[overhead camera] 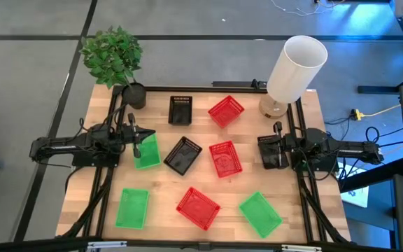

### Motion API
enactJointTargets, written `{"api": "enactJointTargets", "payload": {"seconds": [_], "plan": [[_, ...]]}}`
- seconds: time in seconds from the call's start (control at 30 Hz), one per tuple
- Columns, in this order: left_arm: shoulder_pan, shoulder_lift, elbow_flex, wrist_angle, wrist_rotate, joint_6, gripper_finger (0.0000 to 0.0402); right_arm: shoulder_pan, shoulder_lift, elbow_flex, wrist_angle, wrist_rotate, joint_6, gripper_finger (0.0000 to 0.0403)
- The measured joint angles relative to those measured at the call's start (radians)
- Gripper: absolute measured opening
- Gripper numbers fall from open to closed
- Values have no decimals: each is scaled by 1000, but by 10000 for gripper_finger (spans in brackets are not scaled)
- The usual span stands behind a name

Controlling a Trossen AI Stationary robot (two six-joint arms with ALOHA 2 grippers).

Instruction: Stack baskets by color

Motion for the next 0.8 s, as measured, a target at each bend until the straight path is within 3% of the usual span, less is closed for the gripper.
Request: {"api": "enactJointTargets", "payload": {"seconds": [0.47,0.6,0.8], "plan": [[0,0,0,0,0,0,0,0,0,40,87,17,0,3],[0,0,0,0,0,0,0,0,28,167,-63,24,5,2],[0,0,0,0,0,0,0,0,209,439,-360,160,51,1]]}}
